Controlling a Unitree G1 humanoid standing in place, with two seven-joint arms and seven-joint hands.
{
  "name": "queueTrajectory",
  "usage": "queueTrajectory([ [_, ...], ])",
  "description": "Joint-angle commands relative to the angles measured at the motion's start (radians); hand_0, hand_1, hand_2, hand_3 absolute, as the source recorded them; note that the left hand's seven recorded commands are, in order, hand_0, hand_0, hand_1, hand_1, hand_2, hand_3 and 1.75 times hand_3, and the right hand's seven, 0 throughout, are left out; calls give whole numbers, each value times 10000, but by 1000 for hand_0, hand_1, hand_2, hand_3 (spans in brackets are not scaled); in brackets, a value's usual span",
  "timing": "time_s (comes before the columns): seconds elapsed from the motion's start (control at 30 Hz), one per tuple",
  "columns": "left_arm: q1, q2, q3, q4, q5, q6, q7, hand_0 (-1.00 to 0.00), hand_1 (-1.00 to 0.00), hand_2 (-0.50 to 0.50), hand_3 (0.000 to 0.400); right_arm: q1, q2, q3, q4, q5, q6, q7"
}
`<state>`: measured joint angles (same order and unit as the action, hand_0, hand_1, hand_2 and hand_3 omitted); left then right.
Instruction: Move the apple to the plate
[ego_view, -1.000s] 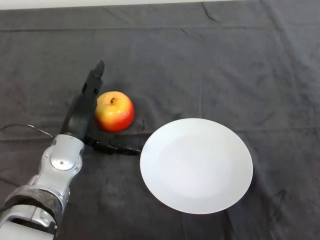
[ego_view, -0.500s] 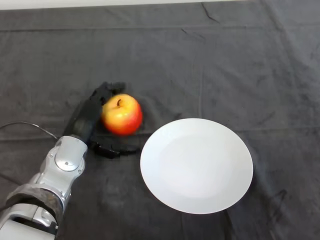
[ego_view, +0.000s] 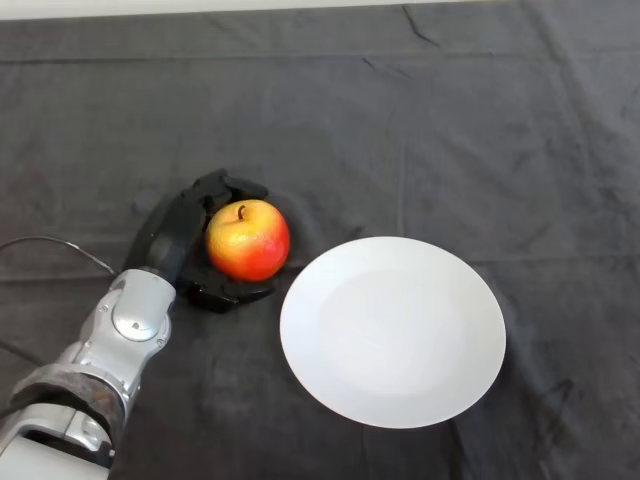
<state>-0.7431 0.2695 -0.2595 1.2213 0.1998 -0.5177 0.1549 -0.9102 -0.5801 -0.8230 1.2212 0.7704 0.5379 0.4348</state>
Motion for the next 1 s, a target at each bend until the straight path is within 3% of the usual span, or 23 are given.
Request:
queueTrajectory([
  [0.03, -475, 621, -151, 8, 246, -41, -82, -1000, -1000, 0, 400, 400, -175, -44, 51, 86, -67, -8],
  [0.17, -588, 786, 4, -107, 267, -246, 312, -1000, -1000, 0, 400, 399, -176, -44, 52, 87, -66, -8],
  [0.47, -748, 748, 131, -442, 741, -793, 2359, -1000, -1000, 0, 400, 397, -178, -44, 56, 88, -66, -7],
  [0.73, -702, 360, -61, -814, 1456, -1450, 4389, -1000, -1000, 0, 400, 393, -184, -46, 66, 88, -65, -5],
  [1.0, -524, -305, -723, -1339, 2431, -1879, 6033, -1000, -1000, 0, 400, 387, -190, -48, 80, 89, -63, -1],
])
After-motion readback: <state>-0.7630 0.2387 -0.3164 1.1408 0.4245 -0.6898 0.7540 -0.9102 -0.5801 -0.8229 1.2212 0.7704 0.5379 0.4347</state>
